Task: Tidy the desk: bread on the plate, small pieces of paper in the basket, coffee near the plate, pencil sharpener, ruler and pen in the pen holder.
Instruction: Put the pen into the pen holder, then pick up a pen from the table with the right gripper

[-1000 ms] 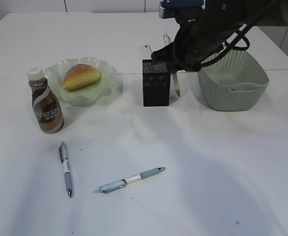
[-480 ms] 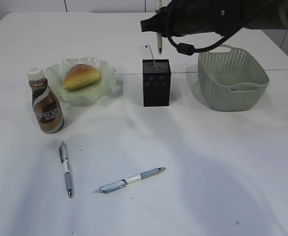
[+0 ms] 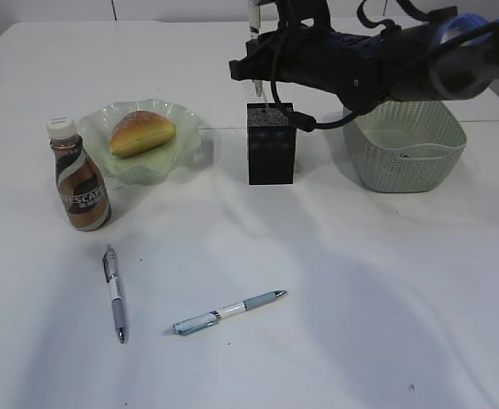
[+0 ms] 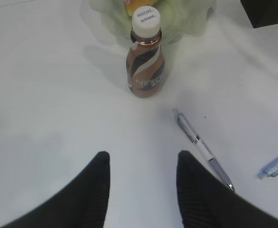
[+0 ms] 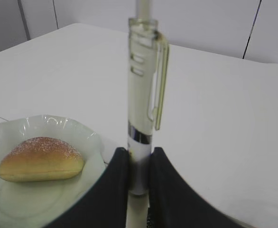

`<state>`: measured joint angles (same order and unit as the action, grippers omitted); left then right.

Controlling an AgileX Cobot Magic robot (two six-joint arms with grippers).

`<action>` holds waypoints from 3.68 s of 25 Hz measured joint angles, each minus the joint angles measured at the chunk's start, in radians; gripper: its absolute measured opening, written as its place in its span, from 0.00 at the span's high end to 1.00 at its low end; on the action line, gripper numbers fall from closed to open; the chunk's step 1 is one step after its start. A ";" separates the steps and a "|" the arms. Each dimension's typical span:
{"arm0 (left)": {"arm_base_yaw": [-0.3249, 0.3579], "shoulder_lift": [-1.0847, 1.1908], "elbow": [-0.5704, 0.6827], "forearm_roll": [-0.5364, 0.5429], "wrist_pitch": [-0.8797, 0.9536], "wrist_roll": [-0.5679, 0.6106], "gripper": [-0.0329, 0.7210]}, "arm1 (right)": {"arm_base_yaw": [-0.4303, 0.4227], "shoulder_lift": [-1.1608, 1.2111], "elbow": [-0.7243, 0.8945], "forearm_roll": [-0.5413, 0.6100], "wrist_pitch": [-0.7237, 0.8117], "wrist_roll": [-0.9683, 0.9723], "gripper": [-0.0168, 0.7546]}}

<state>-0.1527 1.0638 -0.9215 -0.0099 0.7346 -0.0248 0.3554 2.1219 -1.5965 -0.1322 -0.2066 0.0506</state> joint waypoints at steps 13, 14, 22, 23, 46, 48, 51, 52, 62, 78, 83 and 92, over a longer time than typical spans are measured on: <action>0.000 0.000 0.000 0.000 -0.016 0.000 0.53 | -0.041 0.092 0.000 -0.001 -0.046 -0.006 0.87; 0.000 0.000 0.000 0.000 -0.016 0.000 0.53 | -0.041 0.095 0.000 -0.001 -0.046 -0.006 0.87; 0.000 0.000 0.000 0.001 -0.016 0.000 0.52 | -0.041 0.129 0.000 -0.001 -0.050 -0.008 0.86; 0.000 0.000 0.000 0.001 -0.016 0.000 0.53 | -0.041 0.129 0.000 -0.001 -0.050 -0.008 0.86; 0.000 0.000 0.000 0.003 -0.017 0.000 0.53 | -0.041 0.118 0.000 -0.020 0.002 -0.009 0.57; 0.000 0.000 0.000 0.010 -0.017 0.000 0.53 | -0.041 0.089 0.000 -0.026 0.029 -0.009 0.57; 0.000 0.000 0.000 0.010 -0.017 0.000 0.53 | -0.041 0.032 0.000 -0.058 0.118 -0.010 0.57; 0.000 0.000 0.000 0.010 -0.017 0.000 0.53 | -0.041 0.013 0.000 -0.067 0.146 -0.010 0.57; 0.000 0.000 0.000 0.003 -0.017 0.000 0.53 | -0.017 -0.099 0.000 -0.120 0.527 -0.013 0.57; 0.000 0.000 0.000 -0.006 0.093 0.000 0.53 | 0.162 -0.112 -0.072 0.067 1.169 -0.539 0.57; 0.000 0.000 0.000 -0.003 0.156 0.000 0.53 | 0.198 -0.112 -0.072 0.170 1.354 -0.795 0.57; 0.000 0.000 0.000 0.034 0.197 0.000 0.53 | 0.198 -0.116 -0.074 0.423 1.421 -1.034 0.57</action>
<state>-0.1527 1.0638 -0.9215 0.0238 0.9312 -0.0248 0.5534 2.0057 -1.6701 0.2910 1.2144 -0.9838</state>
